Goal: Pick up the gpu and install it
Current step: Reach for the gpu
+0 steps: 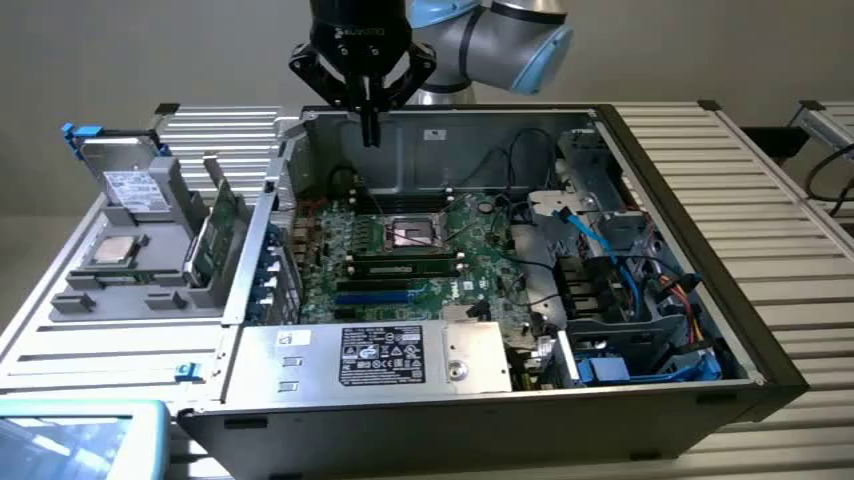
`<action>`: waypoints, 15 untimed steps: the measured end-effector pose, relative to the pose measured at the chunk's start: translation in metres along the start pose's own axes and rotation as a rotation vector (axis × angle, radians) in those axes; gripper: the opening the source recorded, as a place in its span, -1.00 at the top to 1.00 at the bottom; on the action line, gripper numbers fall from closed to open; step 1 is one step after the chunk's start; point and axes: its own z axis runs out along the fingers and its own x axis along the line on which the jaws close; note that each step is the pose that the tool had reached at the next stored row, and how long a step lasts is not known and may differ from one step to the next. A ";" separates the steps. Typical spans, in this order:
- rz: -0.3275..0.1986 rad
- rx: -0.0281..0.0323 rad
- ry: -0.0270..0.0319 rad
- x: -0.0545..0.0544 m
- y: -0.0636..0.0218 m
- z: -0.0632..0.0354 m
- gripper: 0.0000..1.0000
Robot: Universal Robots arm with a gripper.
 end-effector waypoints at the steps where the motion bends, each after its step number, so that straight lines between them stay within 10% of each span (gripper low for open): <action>1: 0.000 0.0001 0.0000 0.000 0.0000 0.0000 0.76; 15: 0.000 -0.0016 0.0001 0.019 -0.0014 -0.0004 0.76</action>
